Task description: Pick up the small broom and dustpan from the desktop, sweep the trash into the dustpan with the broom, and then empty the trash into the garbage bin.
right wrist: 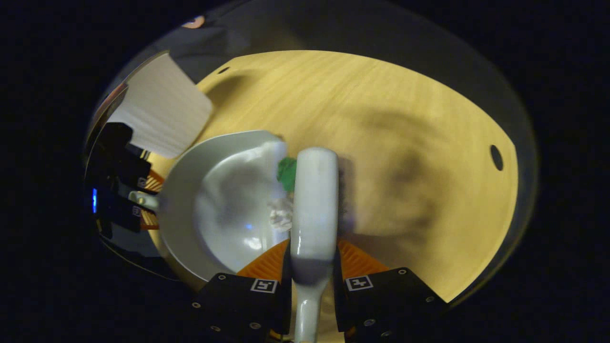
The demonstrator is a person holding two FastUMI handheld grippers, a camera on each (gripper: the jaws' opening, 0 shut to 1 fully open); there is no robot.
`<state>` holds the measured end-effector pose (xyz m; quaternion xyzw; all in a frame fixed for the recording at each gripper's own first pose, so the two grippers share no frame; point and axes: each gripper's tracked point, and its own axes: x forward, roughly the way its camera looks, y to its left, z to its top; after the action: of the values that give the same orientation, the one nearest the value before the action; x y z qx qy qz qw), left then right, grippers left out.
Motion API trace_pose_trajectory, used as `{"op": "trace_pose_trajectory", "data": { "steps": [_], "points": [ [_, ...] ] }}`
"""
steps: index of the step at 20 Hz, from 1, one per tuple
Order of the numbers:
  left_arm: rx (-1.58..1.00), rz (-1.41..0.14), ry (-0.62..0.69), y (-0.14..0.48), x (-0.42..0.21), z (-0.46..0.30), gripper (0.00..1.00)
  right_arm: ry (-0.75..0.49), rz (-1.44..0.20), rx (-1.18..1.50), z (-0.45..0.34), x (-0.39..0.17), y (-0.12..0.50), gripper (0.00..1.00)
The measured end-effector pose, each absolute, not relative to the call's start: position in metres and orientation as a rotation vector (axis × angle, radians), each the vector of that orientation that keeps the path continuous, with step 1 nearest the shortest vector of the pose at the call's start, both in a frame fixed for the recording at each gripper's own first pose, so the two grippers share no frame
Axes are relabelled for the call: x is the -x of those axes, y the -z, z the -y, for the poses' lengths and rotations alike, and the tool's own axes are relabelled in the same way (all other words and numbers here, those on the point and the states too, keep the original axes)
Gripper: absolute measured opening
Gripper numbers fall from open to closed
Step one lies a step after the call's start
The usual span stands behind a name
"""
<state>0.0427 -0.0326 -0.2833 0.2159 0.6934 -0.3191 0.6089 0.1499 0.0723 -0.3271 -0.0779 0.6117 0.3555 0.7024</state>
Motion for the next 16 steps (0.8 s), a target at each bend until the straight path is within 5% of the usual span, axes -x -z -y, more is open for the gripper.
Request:
{"op": "trace_pose_trajectory", "data": {
  "steps": [7, 11, 16],
  "points": [
    [-0.406, -1.588, 0.687, 0.280, -0.034, 0.025, 0.29, -0.987, -1.399, 0.097, -0.081, -0.170, 0.310, 0.37],
    [-0.314, -1.571, 0.552, 0.284, -0.026, 0.038, 0.29, -0.827, -1.325, -0.001, -0.069, -0.191, 0.295, 0.37],
    [-0.135, -1.519, 0.348, 0.279, -0.025, 0.061, 0.29, -0.461, -1.256, -0.132, -0.030, -0.208, 0.295, 0.37]
  ]
}}
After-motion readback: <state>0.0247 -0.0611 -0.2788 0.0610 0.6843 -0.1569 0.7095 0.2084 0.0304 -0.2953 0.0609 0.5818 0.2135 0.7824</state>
